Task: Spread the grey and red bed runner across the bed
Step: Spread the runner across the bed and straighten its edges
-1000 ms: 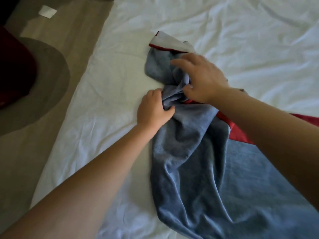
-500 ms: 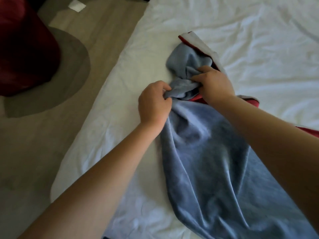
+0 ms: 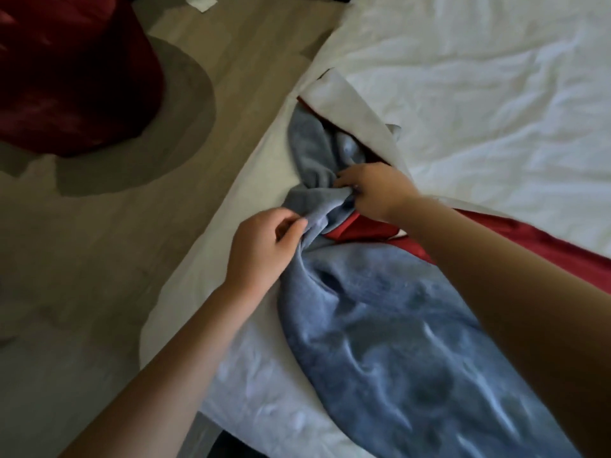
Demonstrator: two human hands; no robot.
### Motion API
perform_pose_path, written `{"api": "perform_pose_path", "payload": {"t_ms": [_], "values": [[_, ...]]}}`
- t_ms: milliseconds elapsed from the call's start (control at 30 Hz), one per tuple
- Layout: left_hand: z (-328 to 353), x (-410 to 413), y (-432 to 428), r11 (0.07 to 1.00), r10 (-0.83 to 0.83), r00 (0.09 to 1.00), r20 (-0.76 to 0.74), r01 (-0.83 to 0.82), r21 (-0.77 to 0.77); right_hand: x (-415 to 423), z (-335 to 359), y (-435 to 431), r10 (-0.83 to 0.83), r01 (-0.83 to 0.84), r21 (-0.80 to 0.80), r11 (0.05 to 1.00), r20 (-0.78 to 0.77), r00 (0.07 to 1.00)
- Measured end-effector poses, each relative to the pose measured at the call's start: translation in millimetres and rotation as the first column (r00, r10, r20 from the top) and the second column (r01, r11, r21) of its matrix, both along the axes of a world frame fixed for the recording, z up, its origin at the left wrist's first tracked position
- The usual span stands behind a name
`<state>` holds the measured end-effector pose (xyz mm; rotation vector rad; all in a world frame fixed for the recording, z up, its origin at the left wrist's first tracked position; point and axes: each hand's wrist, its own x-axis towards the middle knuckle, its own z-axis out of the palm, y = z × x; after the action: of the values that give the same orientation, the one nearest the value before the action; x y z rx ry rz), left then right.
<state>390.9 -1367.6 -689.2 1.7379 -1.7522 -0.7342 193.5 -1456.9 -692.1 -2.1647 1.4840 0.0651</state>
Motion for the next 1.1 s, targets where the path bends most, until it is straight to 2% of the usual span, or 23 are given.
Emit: {"api": "perform_pose_path", "payload": {"t_ms": [67, 133, 233, 300, 400, 500, 600, 700, 800, 933, 1100], "values": [[-7.5, 4.2, -18.6, 0.995, 0.098, 0.995, -0.011, -0.098, -0.006, -1.1, 7.3, -7.7, -0.069, 0.069, 0.046, 0.997, 0.003, 0.998], [-16.3, 5.4, -43.3, 0.986, 0.166, 0.985, -0.052, -0.164, 0.042, 3.1, 16.7, -16.7, -0.166, 0.166, 0.014, 0.986, -0.013, 0.986], [-30.4, -1.2, -86.1, 0.945, 0.285, 0.95, -0.125, -0.257, 0.201, 10.9, 26.3, -30.1, -0.338, 0.333, -0.228, 0.915, 0.021, 0.941], [-39.2, -10.9, -110.8, 0.893, 0.356, 0.92, -0.163, -0.283, 0.349, 13.5, 26.9, -36.8, -0.402, 0.392, -0.314, 0.865, 0.037, 0.915], [-46.4, -28.4, -133.8, 0.862, 0.392, 0.885, -0.252, -0.258, 0.435, 12.9, 18.6, -42.0, -0.452, 0.422, -0.228, 0.878, -0.098, 0.887], [-45.6, -38.6, -137.4, 0.901, 0.334, 0.916, -0.224, -0.24, 0.363, 12.2, 5.8, -39.8, -0.475, 0.457, -0.132, 0.88, -0.19, 0.859], [-40.2, -31.5, -132.4, 0.948, 0.251, 0.941, -0.228, -0.193, 0.252, 18.0, -2.2, -40.6, -0.5, 0.479, -0.146, 0.866, -0.216, 0.838], [-30.3, -9.1, -123.5, 0.984, 0.158, 0.973, -0.165, -0.142, 0.107, 32.6, -0.5, -50.1, -0.513, 0.494, -0.138, 0.859, -0.232, 0.827], [-22.5, 26.1, -112.2, 0.982, 0.188, 0.977, -0.099, -0.189, -0.006, 57.8, 4.0, -62.9, -0.503, 0.481, -0.152, 0.864, -0.203, 0.84], [-24.6, 101.1, -98.9, 0.948, 0.314, 0.944, 0.101, -0.305, -0.089, 103.7, 7.1, -75.9, -0.47, 0.449, -0.156, 0.88, -0.153, 0.869], [-33.5, 191.6, -81.4, 0.958, 0.286, 0.887, 0.364, -0.257, -0.126, 152.1, 0.8, -86.0, -0.409, 0.395, -0.144, 0.908, -0.091, 0.908]]}}
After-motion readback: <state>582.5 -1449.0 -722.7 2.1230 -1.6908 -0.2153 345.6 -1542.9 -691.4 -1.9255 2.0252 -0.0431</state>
